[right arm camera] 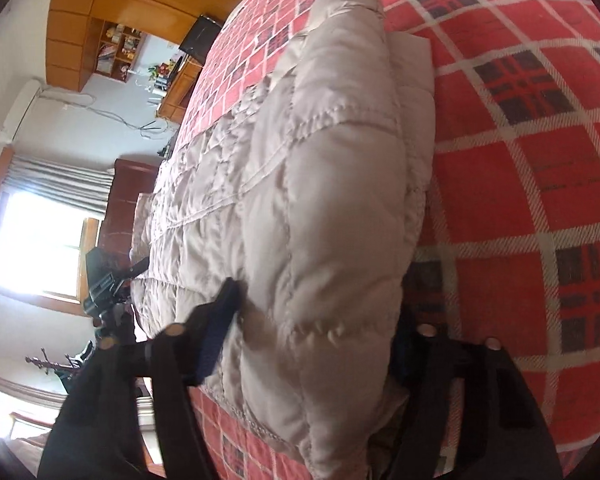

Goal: Fold large clothes

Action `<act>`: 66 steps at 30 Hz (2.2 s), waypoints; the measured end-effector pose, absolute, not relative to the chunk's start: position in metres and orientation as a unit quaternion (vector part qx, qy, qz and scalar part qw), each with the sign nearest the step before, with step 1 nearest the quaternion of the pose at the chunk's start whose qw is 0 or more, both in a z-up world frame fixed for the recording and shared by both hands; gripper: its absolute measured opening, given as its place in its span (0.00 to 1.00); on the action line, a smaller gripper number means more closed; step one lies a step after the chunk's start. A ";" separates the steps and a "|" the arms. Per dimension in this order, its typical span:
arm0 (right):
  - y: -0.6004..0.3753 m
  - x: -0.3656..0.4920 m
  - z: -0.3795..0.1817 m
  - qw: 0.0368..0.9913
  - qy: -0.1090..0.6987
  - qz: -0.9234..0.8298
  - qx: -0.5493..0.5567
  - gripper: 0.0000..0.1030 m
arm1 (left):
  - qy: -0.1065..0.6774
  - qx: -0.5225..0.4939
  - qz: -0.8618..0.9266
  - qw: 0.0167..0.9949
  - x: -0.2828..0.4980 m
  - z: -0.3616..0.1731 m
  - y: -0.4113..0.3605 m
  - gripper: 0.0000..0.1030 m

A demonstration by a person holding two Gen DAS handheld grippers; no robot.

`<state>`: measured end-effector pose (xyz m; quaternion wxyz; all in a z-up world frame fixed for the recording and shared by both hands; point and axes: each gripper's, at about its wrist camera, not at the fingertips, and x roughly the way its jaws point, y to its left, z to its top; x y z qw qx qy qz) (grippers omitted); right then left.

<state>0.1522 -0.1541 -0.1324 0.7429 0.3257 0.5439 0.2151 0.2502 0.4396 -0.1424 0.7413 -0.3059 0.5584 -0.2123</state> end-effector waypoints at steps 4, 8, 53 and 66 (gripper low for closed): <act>-0.149 0.148 -0.112 0.745 0.521 0.229 0.348 0.24 | 0.544 -0.294 -0.223 0.753 0.237 -0.124 0.439 0.27; -0.148 0.137 -0.084 0.751 0.509 0.242 0.343 0.19 | 0.528 -0.318 -0.243 0.749 0.226 -0.103 0.446 0.22; -0.109 -0.036 -0.033 0.816 0.549 0.082 0.159 0.56 | 0.557 -0.297 -0.159 0.759 0.095 -0.076 0.510 0.51; -0.050 -0.008 -0.027 0.827 0.543 0.105 0.099 0.60 | 0.540 -0.108 -0.166 0.818 0.085 -0.042 0.390 0.60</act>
